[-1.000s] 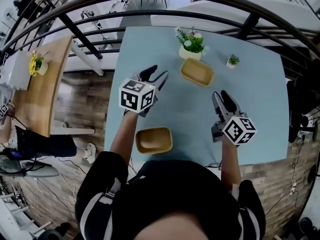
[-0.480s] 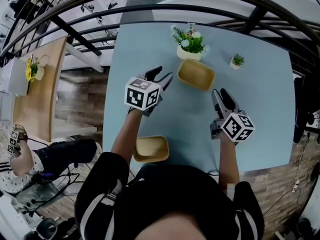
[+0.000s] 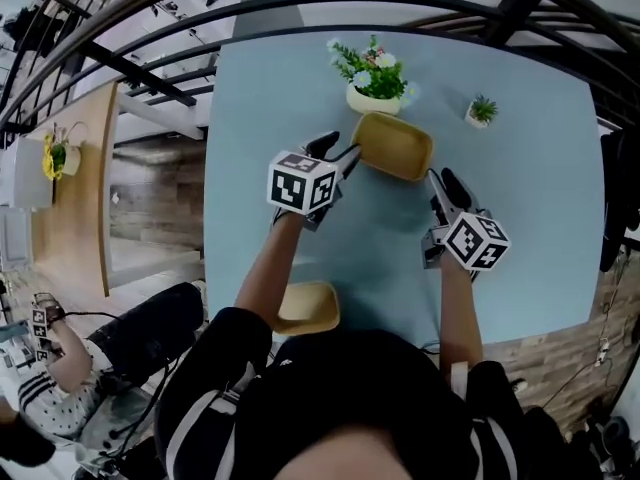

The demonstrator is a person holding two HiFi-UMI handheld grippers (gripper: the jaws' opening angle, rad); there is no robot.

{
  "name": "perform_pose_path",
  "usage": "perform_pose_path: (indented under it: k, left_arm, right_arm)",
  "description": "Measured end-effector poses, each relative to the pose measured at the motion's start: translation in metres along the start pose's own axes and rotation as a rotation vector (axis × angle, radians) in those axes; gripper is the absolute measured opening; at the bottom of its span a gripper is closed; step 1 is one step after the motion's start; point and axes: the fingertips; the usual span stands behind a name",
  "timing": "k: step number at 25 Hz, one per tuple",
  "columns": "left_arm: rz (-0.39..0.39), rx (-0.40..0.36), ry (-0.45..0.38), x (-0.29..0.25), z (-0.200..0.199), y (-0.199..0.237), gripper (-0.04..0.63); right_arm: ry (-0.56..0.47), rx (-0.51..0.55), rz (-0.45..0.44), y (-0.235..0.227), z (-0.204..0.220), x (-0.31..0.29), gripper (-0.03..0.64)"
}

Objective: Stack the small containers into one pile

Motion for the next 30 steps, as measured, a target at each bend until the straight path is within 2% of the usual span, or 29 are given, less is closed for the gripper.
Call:
perform_pose_path:
  k: [12, 21, 30]
  left_arm:
    - [0.010, 0.021, 0.073, -0.041, 0.017, 0.006, 0.193]
    - [0.029, -0.007, 0.105, -0.050, 0.020, -0.005, 0.192]
    - [0.007, -0.068, 0.110, -0.035, 0.019, -0.011, 0.192]
  right_arm:
    - [0.074, -0.026, 0.000, -0.014, 0.018, -0.030, 0.219]
    - [0.119, -0.024, -0.038, -0.005, 0.026, -0.042, 0.213]
    - [0.112, -0.012, -0.046, 0.007, 0.028, -0.038, 0.218]
Point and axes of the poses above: the fingertips, and each gripper's own axes: x backward along the fingers, y to its left, z out of its underside, and after that the axes turned 9 degrees about y, right-handed
